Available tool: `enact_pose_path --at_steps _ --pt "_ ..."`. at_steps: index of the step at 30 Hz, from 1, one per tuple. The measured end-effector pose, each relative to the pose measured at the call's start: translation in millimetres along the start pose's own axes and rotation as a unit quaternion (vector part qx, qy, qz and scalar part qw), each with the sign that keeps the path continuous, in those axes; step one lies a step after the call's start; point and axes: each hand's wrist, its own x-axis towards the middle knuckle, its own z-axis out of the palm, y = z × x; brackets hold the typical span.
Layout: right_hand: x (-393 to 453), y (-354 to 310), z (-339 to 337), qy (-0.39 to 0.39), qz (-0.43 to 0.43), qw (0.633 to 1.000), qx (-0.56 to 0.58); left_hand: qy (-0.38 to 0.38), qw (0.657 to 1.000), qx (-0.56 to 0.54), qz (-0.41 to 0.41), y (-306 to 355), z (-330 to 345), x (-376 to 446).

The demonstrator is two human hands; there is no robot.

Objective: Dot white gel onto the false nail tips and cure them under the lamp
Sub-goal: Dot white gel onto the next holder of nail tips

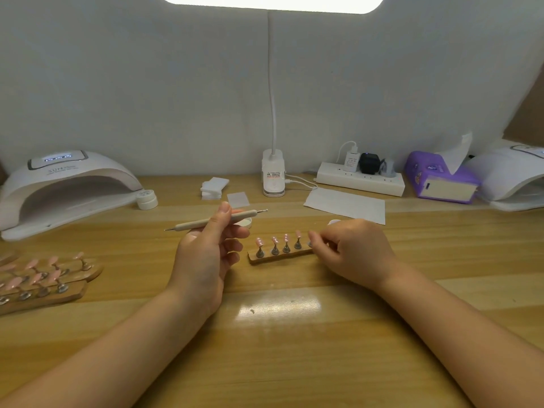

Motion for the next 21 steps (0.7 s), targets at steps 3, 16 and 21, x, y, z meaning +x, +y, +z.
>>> enact_pose_path --at_steps 3,16,21 --pt "1 -6 1 -0.004 0.009 1.000 -0.001 0.023 1.000 0.002 0.010 -1 0 0" --pt "2 -18 16 -0.081 0.121 0.989 0.024 0.049 0.998 -0.035 0.011 -5 -2 5" --pt "2 -17 16 -0.078 0.130 0.988 0.037 0.035 0.999 -0.032 0.016 -7 -3 6"
